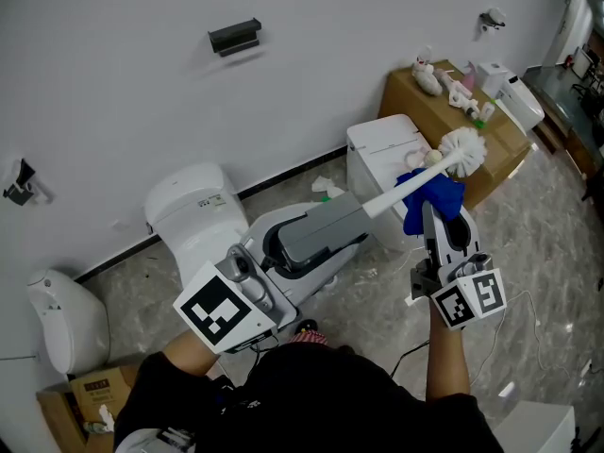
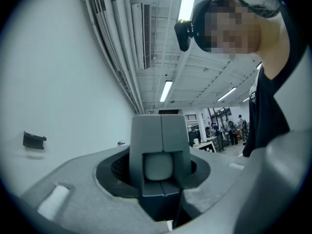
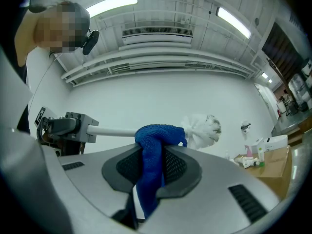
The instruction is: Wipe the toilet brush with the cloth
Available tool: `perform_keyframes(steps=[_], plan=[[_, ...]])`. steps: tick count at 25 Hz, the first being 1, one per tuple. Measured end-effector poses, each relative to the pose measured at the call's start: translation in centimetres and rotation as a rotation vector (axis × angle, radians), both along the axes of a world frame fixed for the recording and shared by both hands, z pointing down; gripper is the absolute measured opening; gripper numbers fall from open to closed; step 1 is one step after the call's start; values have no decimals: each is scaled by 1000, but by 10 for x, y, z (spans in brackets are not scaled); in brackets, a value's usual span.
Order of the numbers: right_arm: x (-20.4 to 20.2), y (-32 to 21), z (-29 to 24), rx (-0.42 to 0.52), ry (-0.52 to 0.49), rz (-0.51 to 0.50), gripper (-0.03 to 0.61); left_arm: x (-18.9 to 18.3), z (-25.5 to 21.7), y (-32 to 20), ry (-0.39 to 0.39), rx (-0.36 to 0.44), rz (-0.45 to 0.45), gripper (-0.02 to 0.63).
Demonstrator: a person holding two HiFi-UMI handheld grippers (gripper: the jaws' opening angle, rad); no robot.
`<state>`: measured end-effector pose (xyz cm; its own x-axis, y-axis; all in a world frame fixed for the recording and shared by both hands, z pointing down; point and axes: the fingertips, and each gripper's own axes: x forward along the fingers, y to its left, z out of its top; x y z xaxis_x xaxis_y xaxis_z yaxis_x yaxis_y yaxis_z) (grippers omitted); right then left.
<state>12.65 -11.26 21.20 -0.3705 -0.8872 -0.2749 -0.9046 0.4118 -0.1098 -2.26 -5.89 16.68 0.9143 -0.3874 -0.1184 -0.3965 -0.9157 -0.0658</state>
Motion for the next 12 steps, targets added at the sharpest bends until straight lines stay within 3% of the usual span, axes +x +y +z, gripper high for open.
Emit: perform_keyframes(steps=[12], plan=[[-11, -3, 3, -9, 16, -43, 78, 5, 2, -13, -47, 27, -13, 181]])
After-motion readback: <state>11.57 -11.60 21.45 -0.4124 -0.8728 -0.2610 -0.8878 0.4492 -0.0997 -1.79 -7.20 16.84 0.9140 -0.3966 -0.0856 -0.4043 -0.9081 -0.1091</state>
